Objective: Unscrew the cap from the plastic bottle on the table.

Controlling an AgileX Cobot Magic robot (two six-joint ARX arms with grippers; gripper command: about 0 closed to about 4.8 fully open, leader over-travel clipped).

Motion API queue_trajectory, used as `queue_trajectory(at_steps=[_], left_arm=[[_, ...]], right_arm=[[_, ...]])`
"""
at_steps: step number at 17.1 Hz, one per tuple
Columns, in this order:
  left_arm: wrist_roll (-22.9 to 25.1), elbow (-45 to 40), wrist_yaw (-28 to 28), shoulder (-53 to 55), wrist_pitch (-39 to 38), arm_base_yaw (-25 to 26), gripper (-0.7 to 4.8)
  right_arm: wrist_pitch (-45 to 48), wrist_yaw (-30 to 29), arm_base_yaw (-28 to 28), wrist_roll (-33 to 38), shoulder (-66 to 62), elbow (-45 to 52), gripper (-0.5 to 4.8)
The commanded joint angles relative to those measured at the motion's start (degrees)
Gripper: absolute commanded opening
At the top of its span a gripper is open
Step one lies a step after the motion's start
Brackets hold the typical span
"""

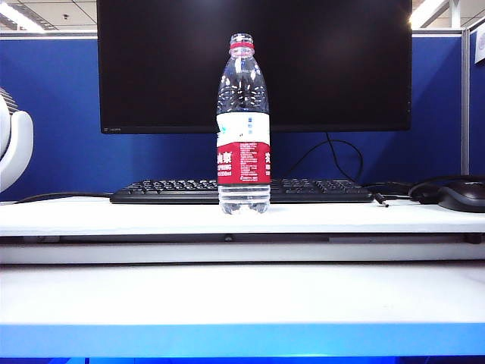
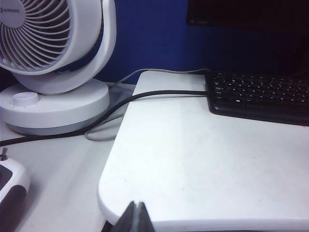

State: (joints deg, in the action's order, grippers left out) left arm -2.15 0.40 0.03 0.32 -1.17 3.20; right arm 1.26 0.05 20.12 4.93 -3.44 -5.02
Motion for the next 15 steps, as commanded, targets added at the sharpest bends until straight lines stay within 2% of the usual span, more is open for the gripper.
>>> queue_trajectory(at_steps=[1,4,7,15], left_arm=[[0.22,0.02,-0.26,-0.13,0.35,-0.02,-0.03],[0.22,0.02,-0.26,-0.13,0.11,0.0,-0.03],[0.22,0.02,-0.24,-0.13,-0.04,-0.02,-0.03],[0.22,0.02,-0.24,-0.13,-0.04,-0.02,-0.03]], right_arm=[[-4.07,3.23,-5.79,2.62,2.58,3.37,-0.05],[-4.37,2.62,-15.34,5.99,3.34,4.98,-0.05],[-3.45,2.82,-19.54,4.33,3.34,4.98,-0.05],[-0.98,2.82,-17.92,1.05,3.34,4.98,-0.05]])
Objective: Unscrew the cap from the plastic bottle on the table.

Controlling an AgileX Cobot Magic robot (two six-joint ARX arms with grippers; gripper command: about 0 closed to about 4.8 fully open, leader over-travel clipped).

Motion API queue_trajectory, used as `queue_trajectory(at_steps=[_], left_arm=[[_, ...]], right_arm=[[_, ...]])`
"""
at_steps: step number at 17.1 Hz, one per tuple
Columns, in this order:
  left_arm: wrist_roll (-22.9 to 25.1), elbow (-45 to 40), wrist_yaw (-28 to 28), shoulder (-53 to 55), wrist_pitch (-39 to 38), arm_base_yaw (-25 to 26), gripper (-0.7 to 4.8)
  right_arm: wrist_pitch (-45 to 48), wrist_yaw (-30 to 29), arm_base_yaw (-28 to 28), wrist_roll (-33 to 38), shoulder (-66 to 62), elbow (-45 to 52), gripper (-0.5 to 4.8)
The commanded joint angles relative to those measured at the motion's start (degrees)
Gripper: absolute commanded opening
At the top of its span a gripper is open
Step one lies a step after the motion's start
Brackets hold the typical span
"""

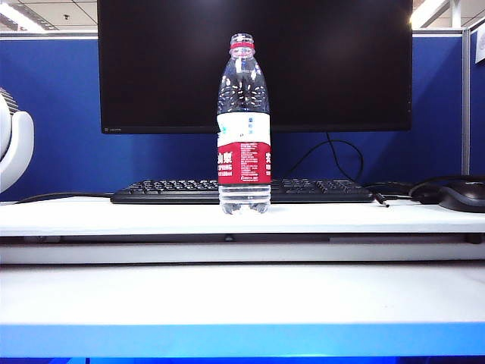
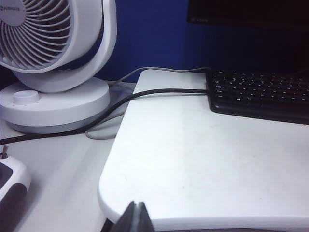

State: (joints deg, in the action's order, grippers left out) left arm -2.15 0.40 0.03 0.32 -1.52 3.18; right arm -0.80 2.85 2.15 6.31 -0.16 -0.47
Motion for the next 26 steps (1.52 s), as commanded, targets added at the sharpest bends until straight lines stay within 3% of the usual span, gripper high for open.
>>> queue_trajectory(at_steps=[1,26], left_arm=[[0.22,0.02,-0.24,-0.13,0.31,0.0,-0.03],[0.22,0.02,-0.24,-0.13,0.31,0.0,-0.03]], right_arm=[[1.07,0.02,0.04,-0.33,0.07,0.44,-0.05],[5.2,-2.97,0.02,-4.0,0.07,0.44,-0.05]])
